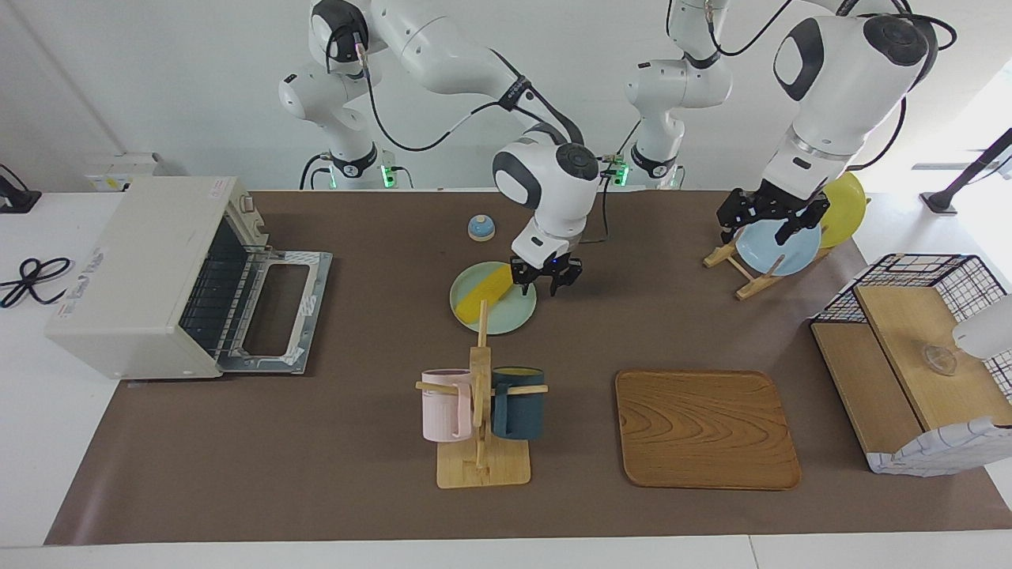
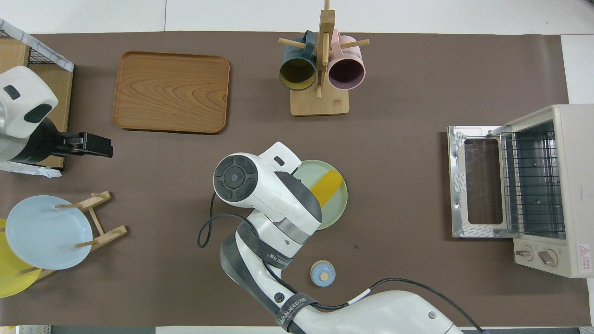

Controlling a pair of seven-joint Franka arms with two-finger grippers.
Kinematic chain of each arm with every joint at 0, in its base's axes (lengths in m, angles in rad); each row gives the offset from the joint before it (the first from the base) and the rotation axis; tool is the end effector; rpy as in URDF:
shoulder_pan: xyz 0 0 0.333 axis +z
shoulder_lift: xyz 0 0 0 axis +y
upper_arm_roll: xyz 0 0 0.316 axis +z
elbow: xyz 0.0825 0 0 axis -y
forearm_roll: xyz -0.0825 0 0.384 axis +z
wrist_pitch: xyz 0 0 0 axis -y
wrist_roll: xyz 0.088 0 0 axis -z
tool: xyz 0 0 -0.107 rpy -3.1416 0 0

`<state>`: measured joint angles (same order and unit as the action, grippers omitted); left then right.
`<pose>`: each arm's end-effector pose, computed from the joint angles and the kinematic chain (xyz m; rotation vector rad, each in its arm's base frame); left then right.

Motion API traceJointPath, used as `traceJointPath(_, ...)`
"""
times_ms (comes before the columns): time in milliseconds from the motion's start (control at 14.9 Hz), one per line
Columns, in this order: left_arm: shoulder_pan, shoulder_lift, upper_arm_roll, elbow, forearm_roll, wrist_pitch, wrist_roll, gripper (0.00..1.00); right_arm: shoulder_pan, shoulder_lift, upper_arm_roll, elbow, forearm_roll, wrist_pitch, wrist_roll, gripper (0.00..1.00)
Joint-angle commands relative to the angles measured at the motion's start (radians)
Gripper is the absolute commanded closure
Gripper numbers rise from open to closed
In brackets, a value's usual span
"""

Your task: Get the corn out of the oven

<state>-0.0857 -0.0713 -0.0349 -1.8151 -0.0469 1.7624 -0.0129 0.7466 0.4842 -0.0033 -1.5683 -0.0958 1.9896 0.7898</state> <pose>0.5378 -0.0699 0.5640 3.0929 -0.1534 0.0242 0.5044 0.4559 0.3574 3.0346 -0.0067 0.0237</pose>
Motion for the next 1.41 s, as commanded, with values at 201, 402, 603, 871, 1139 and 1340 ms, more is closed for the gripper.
traceJointPath(201,-0.054,-0.016,-0.002,-0.044,-0.019,0.072,0.011,0.00,-0.170,-0.255,0.008,-0.145,0.019,-0.187,-0.228,0.55)
traceJointPath(402,-0.112,0.001,-0.002,-0.052,-0.062,0.103,0.011,0.00,-0.237,-0.413,0.008,-0.359,0.019,-0.184,-0.306,0.55)
traceJointPath(603,-0.190,0.027,-0.002,-0.052,-0.093,0.138,0.010,0.00,-0.328,-0.495,0.006,-0.517,0.019,-0.166,-0.349,0.62)
traceJointPath(871,-0.290,0.071,-0.002,-0.052,-0.120,0.187,0.011,0.00,-0.470,-0.549,0.005,-0.689,0.007,-0.030,-0.452,0.90)
traceJointPath(1139,-0.394,0.136,-0.002,-0.052,-0.151,0.235,0.007,0.00,-0.593,-0.563,0.005,-0.844,0.002,0.214,-0.597,1.00)
traceJointPath(1340,-0.457,0.177,-0.002,-0.052,-0.171,0.259,-0.001,0.00,-0.581,-0.555,0.005,-0.895,0.001,0.297,-0.571,1.00)
